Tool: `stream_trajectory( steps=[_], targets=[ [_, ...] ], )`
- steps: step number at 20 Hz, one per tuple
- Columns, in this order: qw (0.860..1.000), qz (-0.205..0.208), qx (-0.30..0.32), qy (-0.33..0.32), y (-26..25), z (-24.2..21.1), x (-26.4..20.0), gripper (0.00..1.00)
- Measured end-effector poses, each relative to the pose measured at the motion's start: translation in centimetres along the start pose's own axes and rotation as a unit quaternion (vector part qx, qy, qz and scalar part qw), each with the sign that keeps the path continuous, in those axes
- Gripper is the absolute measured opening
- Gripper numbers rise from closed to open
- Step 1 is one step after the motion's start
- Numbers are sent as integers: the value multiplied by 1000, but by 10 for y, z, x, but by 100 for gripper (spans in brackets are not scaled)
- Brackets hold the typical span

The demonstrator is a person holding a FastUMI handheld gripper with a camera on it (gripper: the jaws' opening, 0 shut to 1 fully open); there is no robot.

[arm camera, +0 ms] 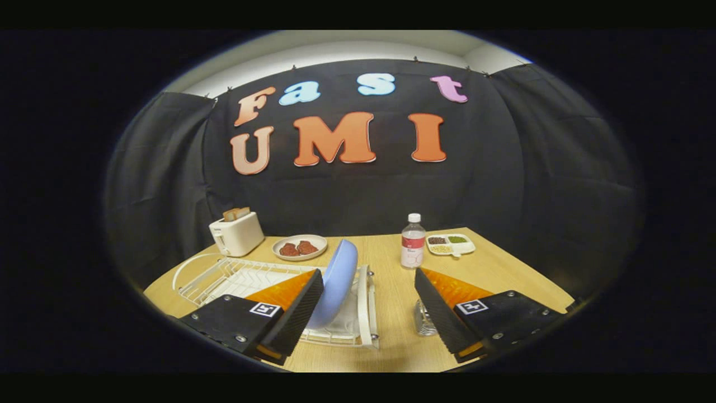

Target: Take the plate from the dish rack, then take the spoon from the basket and place it into the plate.

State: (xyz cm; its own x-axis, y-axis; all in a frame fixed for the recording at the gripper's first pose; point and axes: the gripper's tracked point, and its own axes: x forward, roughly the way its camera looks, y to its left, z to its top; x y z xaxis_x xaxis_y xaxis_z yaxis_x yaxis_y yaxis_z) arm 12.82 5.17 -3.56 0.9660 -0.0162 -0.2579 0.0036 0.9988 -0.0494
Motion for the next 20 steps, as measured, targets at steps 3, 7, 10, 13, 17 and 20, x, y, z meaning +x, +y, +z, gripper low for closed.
stream_trajectory(
  steps=[3, 7, 10, 13, 17, 20],
  targets=[
    [999, -9, 1, 41, 12, -9, 31, 97],
    [994, -12, 24, 104, 26, -32, 53, 76],
    [990, -34, 30, 133, 23, -43, 58, 48],
    [988, -71, 32, 136, 15, -41, 57, 34],
    [988, -98, 13, 122, 15, -30, 56, 26],
    [988, -106, -2, 114, 16, -21, 55, 25]
  ],
)
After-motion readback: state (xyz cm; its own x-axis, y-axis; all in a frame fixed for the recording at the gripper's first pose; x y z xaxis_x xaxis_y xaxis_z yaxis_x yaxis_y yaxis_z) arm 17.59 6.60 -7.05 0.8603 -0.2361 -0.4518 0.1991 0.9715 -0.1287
